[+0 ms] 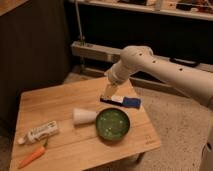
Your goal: Place the ceramic cup in the ceramic bowl
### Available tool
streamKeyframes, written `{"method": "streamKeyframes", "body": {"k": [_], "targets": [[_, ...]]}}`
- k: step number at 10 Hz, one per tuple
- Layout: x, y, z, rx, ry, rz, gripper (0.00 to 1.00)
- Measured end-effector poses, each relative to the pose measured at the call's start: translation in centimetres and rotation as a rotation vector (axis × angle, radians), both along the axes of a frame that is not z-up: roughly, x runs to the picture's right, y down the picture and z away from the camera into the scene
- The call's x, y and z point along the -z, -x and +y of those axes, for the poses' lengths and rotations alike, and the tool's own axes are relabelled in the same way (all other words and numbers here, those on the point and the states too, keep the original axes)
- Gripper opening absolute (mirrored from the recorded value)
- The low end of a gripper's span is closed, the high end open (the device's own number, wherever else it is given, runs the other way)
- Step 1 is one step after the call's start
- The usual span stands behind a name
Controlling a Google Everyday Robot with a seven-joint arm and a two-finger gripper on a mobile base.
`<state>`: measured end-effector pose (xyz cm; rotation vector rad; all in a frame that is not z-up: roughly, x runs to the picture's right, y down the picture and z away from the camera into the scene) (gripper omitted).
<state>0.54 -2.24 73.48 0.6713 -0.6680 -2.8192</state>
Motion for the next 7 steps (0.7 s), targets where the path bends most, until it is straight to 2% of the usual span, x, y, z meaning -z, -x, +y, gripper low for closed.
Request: {"method": "streamKeyframes", "body": {"k": [4,6,7], "targets": [[0.0,0.0,0.0,-0.003,0.002,-0.005,0.8],[0.0,-0.2,1.4,-0.003,0.028,-0.079,0.8],[-0.1,-0.1,3.0,0.016,0.058,-0.116,0.8]]}}
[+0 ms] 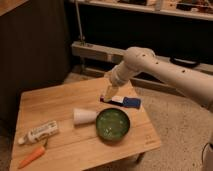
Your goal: Place the ceramic cup in the ceramic bowl
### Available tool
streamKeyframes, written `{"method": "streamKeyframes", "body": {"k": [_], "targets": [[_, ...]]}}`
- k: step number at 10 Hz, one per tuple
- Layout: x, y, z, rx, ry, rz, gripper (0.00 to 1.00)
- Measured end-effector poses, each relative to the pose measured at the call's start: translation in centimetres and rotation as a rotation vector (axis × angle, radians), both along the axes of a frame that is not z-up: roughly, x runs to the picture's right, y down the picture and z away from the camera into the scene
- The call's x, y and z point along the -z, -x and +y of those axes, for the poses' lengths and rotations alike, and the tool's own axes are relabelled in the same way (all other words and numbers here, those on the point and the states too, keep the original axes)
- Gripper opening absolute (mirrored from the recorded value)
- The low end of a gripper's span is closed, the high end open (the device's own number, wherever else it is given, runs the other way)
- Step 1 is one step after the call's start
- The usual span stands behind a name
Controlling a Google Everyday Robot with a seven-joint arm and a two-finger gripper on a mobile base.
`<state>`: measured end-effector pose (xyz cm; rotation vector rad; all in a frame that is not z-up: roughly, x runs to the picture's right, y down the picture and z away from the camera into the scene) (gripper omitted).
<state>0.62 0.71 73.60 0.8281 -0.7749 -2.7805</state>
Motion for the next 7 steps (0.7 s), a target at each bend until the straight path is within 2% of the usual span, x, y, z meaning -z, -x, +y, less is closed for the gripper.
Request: {"method": "streamKeyframes", "body": {"k": [2,5,7], "targets": [[0.6,1.3,1.9,0.053,0.015,-0.004,0.8],[2.4,2.1,4.2,0.046,-0.019,0.028,0.8],[2.8,2.8,6.4,0.015,-0.025,0.049,0.8]]}}
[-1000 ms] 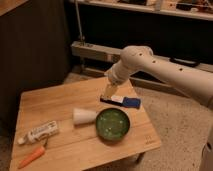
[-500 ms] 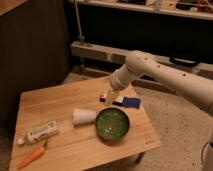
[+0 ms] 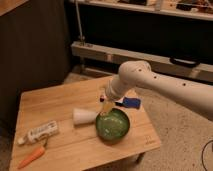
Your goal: Place the ceramic cup in the ceramic bowl
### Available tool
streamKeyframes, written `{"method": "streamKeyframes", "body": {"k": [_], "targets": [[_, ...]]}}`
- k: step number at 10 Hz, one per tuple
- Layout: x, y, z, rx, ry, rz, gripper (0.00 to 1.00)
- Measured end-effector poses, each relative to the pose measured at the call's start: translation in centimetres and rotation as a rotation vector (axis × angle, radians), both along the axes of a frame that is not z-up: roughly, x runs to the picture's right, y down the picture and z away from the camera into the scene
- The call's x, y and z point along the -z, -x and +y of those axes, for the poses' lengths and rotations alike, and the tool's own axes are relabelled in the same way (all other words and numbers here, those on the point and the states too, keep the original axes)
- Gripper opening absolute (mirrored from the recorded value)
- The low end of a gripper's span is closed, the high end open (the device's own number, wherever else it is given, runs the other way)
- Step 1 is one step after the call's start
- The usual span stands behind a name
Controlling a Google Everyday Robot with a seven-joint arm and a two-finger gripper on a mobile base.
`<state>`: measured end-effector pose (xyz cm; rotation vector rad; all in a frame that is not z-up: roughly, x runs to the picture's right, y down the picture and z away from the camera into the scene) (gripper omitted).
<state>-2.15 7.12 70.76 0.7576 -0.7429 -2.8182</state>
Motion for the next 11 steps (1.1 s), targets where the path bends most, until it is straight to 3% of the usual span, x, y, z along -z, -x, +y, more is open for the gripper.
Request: {"method": "streamKeyframes", "body": {"k": [2,5,9,11], "targets": [[-0.3,2.0,1.3,0.008,-0.008,0.0,0.8],[-3.2,6.7,2.3,0.038,-0.025,-0.06,0.8],[-9.1,9.7,4.6,0.066,0.037,-0.117,0.8],[-11.1,11.0,5.5,0.075,0.077,-0.13,0.8]]}}
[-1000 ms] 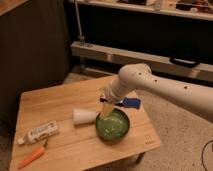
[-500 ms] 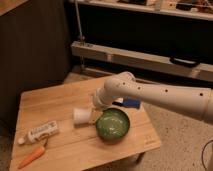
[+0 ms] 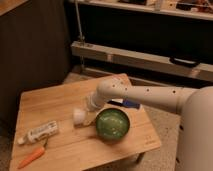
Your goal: Place the ceramic cup in the ceramic bowl
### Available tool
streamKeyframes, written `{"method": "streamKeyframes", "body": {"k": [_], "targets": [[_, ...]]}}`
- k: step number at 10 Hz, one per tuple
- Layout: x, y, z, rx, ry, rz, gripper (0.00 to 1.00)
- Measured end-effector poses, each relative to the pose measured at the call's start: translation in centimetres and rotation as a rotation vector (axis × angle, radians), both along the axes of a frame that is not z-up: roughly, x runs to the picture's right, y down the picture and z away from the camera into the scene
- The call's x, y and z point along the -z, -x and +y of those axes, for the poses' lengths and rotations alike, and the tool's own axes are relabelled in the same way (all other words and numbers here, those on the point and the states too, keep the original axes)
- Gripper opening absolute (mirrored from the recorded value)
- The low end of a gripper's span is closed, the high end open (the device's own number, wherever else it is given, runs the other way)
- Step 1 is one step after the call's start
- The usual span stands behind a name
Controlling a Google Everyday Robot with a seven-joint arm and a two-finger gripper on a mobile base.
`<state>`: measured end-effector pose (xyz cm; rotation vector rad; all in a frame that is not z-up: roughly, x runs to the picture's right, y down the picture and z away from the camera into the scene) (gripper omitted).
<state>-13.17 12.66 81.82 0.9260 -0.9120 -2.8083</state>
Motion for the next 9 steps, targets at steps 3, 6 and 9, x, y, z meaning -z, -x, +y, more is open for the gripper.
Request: {"method": "streamKeyframes", "body": {"k": [3,6,9], "targets": [[-1.4,0.9,1.2,-0.002,0.052,-0.014,0.78],[-2.5,1.2,2.5,0.004,0.095,-0.023,0.53],[-2.9,1.5,3.4,0.03,0.121,-0.026,0.2]]}}
